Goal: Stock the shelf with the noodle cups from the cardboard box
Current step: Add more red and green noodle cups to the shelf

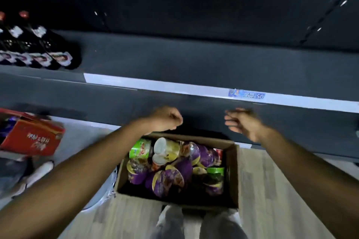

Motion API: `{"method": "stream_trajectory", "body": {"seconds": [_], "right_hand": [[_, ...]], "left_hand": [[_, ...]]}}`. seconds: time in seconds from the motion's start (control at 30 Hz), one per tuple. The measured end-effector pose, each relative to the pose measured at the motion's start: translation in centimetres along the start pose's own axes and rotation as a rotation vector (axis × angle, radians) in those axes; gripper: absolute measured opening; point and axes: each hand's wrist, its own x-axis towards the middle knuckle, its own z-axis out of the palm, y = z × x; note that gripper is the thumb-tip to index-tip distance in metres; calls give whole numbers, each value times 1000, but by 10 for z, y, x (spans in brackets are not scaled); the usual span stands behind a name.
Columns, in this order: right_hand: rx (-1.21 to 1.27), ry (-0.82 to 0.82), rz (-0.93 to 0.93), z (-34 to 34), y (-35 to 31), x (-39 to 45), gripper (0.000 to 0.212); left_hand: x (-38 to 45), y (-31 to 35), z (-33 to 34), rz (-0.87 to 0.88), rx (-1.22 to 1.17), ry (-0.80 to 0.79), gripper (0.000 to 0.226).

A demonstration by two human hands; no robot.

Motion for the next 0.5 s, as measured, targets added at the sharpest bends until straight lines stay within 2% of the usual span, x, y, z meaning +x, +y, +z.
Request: {"method": "stream_trajectory", "body": {"seconds": [0.07,0.17,0.27,0.3,0.4,0.5], "right_hand": [[-17,46,91,-9,40,25,12],[-134,49,191,-22,100,58,11],[-249,6,297,-29,164,87,9],[-266,-14,333,-28,185,96,10],[-324,-25,377,-23,238,127,19],[-286,-51,331,-11,273,160,3]], "left_hand": [[15,-23,28,-59,60,-32,22],[40,-58,78,-126,111,-84,49],[67,-97,135,-254,69,-68,28],[77,-109,154,-276,59,-86,26],[112,-139,207,-310,89,-99,32],[148,-167,251,-350,79,-38,40]]}}
